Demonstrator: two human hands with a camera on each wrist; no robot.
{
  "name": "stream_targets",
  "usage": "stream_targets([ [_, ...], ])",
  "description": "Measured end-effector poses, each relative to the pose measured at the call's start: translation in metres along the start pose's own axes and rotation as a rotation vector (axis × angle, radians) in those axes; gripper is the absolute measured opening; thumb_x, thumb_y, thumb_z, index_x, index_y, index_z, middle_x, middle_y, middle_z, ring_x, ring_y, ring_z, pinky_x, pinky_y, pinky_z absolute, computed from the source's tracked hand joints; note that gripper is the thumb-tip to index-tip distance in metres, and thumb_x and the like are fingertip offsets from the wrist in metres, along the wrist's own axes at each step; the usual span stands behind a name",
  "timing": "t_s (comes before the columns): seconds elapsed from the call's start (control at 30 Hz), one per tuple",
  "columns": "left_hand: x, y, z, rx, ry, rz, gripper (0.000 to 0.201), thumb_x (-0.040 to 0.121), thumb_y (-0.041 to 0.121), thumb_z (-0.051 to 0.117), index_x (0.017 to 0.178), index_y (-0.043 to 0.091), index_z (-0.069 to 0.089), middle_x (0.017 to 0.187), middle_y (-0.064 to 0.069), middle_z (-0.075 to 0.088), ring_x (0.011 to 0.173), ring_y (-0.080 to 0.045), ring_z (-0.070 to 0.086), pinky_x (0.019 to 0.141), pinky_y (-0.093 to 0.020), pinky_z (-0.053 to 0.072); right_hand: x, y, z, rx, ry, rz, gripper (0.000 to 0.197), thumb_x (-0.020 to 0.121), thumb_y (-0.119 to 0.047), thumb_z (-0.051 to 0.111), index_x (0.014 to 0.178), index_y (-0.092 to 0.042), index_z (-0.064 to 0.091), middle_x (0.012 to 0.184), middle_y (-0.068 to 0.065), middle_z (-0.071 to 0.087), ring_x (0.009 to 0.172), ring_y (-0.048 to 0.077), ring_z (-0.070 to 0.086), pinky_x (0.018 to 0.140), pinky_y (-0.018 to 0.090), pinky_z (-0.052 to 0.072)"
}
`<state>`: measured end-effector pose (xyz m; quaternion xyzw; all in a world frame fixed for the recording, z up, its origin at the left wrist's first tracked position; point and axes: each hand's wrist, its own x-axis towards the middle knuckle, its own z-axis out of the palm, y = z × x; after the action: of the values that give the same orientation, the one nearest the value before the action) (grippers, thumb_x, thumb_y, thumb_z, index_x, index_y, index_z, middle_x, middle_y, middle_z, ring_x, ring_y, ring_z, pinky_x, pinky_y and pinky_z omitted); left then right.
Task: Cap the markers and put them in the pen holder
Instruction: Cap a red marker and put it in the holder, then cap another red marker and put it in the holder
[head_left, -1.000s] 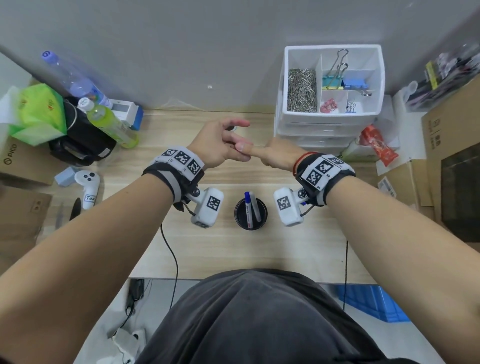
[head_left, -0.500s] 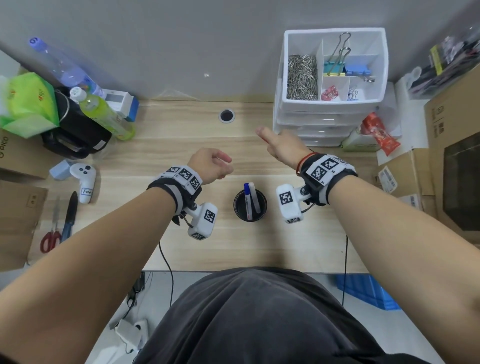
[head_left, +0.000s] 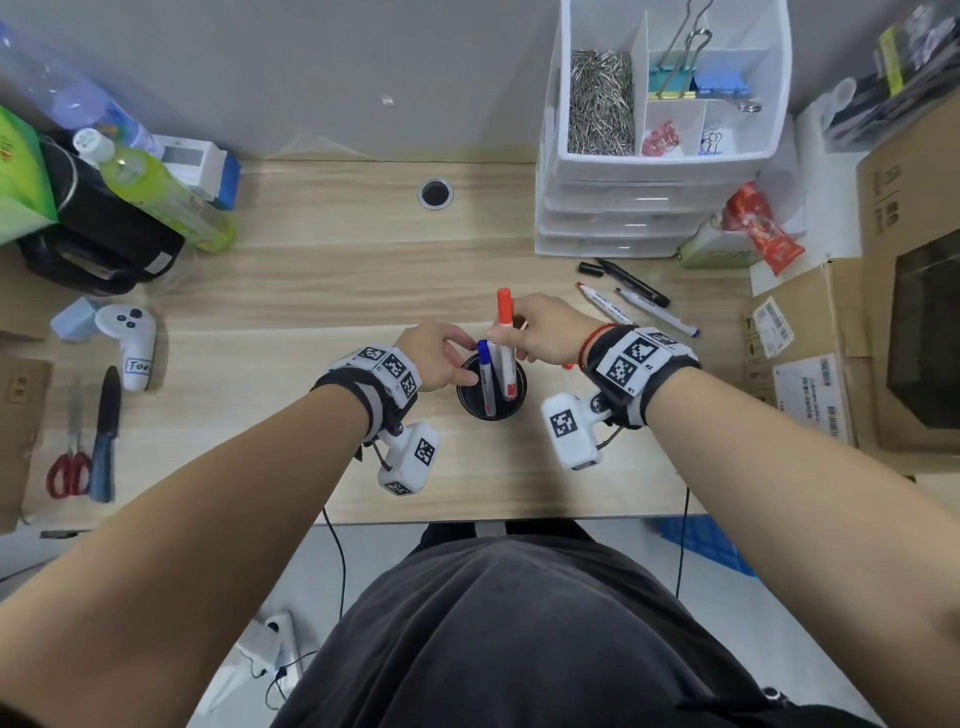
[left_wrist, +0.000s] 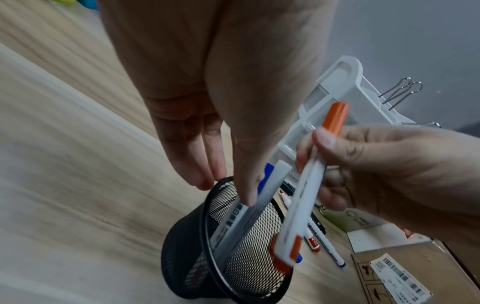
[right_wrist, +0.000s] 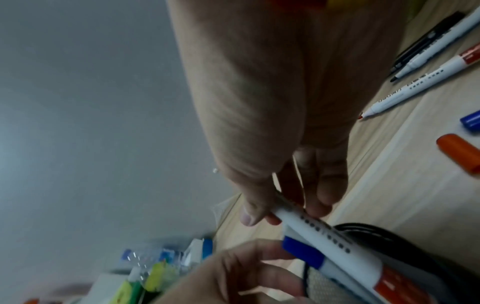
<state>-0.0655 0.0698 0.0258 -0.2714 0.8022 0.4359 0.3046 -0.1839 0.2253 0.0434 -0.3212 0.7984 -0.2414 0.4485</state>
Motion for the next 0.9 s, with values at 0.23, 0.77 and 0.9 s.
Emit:
stream_targets([
  [0.23,0.011,-0.002,0.005,0.001,-0.008,0.000,0.046,0.076,0.022,0.082,0.119,0.019,0.063,0.103,0.000,0.072,0.071,-0.008,0.062,0.076,-0.028,0.050,-0.003,0.020,0.017,-0.047,-0.049,0.020,0.040,0.075,-0.013,0.082,0.106,-0.018,0.057,0.096,-0.001,0.065,0.076,0.012,0.057,0.066,0.023,0.045],
  [0.77,0.036,-0.001,-0.001,-0.211,0.106,-0.087,0.025,0.088,0.002,0.053,0.100,0.017,0.068,0.091,-0.007,0.069,0.078,-0.016,0.061,0.079,-0.036,0.056,0.022,0.142,-0.022,-0.428,0.423,0.511,0.033,0.089,0.002,0.055,0.121,-0.004,0.057,0.123,0.022,0.056,0.104,0.038,0.061,0.080,0.043,0.054],
  [0.9,0.046,0.001,0.005,-0.218,0.127,-0.104,0.020,0.088,0.008,0.058,0.101,0.018,0.070,0.092,-0.005,0.070,0.082,-0.018,0.064,0.079,-0.033,0.056,0.034,0.150,-0.020,-0.458,0.386,0.524,0.027,0.090,0.000,0.054,0.117,0.000,0.058,0.120,0.022,0.057,0.101,0.037,0.063,0.076,0.043,0.055],
])
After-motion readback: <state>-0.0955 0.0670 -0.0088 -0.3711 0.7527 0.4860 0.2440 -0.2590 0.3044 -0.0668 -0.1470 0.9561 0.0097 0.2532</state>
